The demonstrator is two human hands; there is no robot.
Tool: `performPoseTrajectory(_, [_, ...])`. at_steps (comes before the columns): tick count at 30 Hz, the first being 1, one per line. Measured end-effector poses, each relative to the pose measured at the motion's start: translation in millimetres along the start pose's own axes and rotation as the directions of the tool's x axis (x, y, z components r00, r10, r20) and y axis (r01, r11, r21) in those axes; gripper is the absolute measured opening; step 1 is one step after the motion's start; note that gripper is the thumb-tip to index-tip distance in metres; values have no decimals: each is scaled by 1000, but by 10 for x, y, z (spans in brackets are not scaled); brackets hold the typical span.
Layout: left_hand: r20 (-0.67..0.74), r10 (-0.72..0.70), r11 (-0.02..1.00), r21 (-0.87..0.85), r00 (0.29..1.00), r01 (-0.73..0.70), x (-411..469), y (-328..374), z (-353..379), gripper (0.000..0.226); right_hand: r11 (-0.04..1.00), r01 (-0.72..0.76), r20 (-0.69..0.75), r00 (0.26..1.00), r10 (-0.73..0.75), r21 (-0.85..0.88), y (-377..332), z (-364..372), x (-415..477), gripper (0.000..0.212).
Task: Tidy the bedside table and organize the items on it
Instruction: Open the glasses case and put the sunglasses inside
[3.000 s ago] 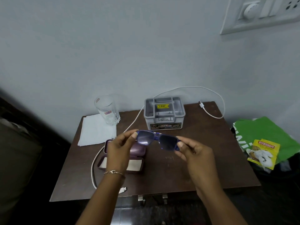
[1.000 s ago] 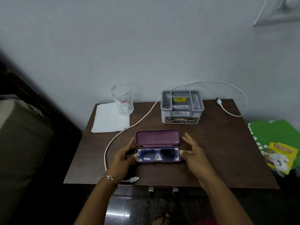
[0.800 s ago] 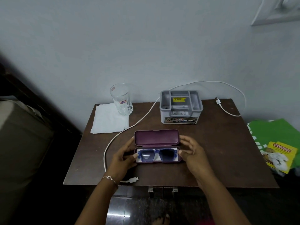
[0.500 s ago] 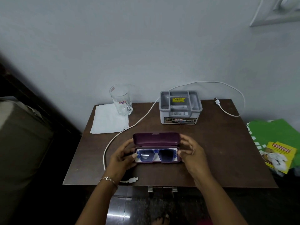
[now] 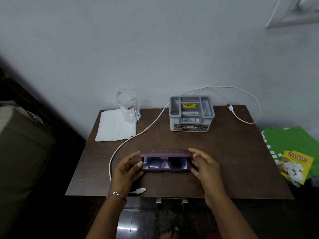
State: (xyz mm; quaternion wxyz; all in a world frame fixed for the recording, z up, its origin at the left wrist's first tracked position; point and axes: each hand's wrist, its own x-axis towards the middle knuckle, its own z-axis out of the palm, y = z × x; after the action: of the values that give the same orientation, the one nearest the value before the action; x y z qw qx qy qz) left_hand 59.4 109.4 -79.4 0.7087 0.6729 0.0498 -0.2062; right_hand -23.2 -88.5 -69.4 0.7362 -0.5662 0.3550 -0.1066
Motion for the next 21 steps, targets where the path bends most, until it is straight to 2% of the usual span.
performPoseTrajectory(4, [-61,-33,998,-52,998,30,-16,-11,56,21,992,73,-15,997,-75,-101,80,2,-13,13])
performPoseTrajectory(9, [-137,-100,989,-121,986,84,2,-14,110,12,988,124,13,992,-123,-94,87,-17,-21,25])
performPoseTrajectory(15, [-159,-109,992,-82,981,97,27,-15,120,14,988,131,1,991,-132,-76,121,-11,15,27])
performPoseTrajectory(21, [-185,-83,994,-80,979,69,23,-43,134,27,986,144,-3,989,-145,-82,133,-9,29,29])
